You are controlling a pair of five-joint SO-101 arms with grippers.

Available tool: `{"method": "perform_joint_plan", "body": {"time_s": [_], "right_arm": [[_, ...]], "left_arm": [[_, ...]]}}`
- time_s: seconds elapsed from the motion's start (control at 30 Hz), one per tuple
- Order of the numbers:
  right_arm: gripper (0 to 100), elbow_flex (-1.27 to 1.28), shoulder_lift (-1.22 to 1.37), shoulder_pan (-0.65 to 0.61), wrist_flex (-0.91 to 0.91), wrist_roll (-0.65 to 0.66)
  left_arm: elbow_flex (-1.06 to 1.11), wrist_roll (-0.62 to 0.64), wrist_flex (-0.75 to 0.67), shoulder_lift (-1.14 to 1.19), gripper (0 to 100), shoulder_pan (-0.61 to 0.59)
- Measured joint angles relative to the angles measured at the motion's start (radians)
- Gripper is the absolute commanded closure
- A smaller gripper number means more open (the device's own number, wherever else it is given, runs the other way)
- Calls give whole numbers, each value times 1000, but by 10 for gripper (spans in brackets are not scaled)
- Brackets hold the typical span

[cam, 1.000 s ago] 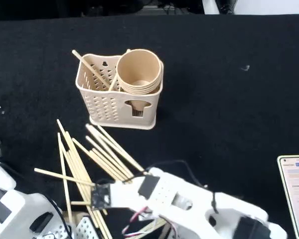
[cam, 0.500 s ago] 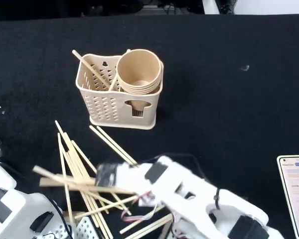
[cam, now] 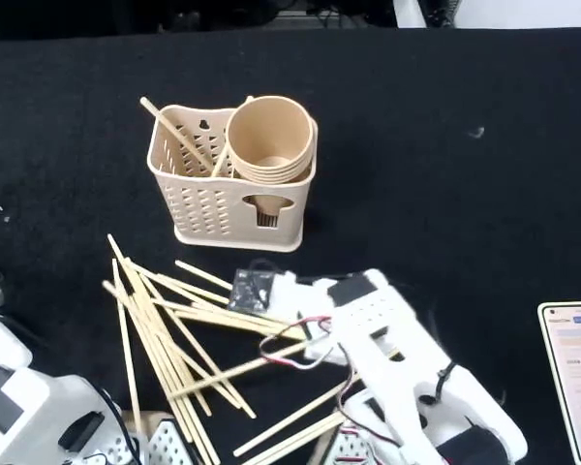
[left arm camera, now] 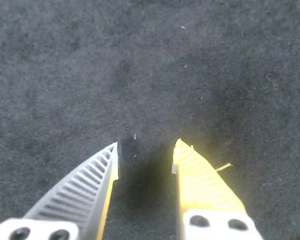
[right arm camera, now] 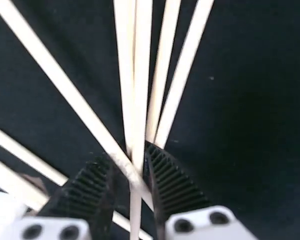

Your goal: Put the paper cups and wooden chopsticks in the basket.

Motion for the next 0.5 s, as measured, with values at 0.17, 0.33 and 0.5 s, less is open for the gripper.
{"method": "perform_joint_plan", "body": {"time_s": [0.17, 0.33, 0.5], "right_arm": [[907, -52, 0, 49, 14, 41], [791, -57, 0, 55, 40, 34], [797, -57, 0, 12, 18, -46]], "left_arm": [[0, 0, 0, 0, 820, 0], [0, 0, 0, 0, 820, 0], [0, 0, 0, 0, 820, 0]]}}
